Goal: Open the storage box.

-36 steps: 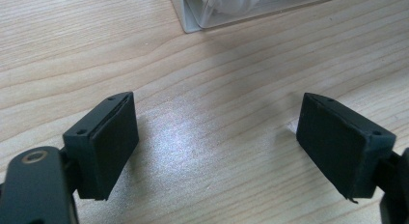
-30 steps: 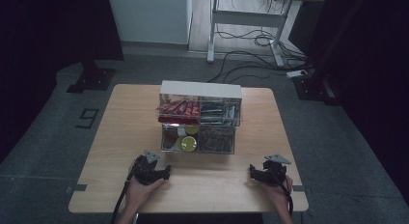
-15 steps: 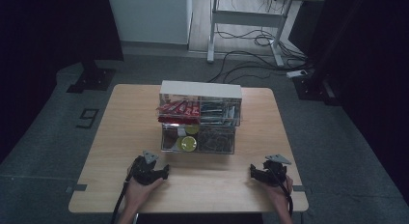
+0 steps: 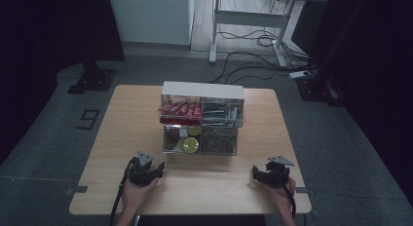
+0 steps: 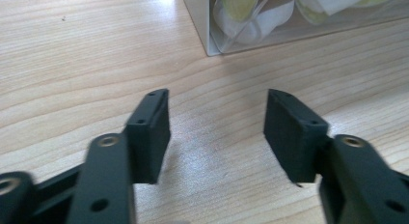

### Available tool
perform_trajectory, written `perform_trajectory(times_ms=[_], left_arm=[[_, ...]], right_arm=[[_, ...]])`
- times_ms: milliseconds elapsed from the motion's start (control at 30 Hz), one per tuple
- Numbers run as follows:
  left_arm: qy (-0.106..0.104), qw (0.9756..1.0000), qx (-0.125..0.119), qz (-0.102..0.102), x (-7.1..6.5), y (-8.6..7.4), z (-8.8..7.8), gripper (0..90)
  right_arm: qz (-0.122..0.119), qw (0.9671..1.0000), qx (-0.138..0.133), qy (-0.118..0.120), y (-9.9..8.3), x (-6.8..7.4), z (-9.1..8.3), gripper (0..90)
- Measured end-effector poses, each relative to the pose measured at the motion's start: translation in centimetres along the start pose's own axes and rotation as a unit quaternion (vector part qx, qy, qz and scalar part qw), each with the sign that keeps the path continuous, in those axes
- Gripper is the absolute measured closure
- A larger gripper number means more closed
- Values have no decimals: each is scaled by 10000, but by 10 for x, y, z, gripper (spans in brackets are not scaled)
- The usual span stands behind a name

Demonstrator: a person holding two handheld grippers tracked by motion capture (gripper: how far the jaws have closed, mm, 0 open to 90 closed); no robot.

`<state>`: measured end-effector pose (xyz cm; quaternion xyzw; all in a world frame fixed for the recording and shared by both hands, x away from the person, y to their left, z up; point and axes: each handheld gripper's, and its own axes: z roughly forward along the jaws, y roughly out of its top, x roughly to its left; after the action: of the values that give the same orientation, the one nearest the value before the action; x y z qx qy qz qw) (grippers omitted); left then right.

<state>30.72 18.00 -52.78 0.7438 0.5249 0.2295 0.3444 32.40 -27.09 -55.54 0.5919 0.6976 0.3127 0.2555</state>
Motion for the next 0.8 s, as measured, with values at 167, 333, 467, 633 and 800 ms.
perform_trajectory(times_ms=[167, 333, 467, 633, 800], left_arm=[[-2, 9999, -118, -59, 2, 2, -7, 556], [-61, 9997, -217, -115, 4, 3, -15, 664], [-235, 9990, -336, -158, 5, 4, -21, 763], [-351, 9981, -483, -158, 2, 7, -30, 860], [-442, 9973, -567, -134, 0, 11, -39, 900]], right_arm=[[-5, 10000, -3, 3, 0, 0, 0, 135], [-5, 10000, -3, 5, 0, 0, 0, 137], [-6, 10000, -4, 8, 0, 0, 0, 138], [-4, 10000, -13, 11, 0, 0, 0, 140], [-8, 10000, -10, 9, 0, 0, 0, 141]])
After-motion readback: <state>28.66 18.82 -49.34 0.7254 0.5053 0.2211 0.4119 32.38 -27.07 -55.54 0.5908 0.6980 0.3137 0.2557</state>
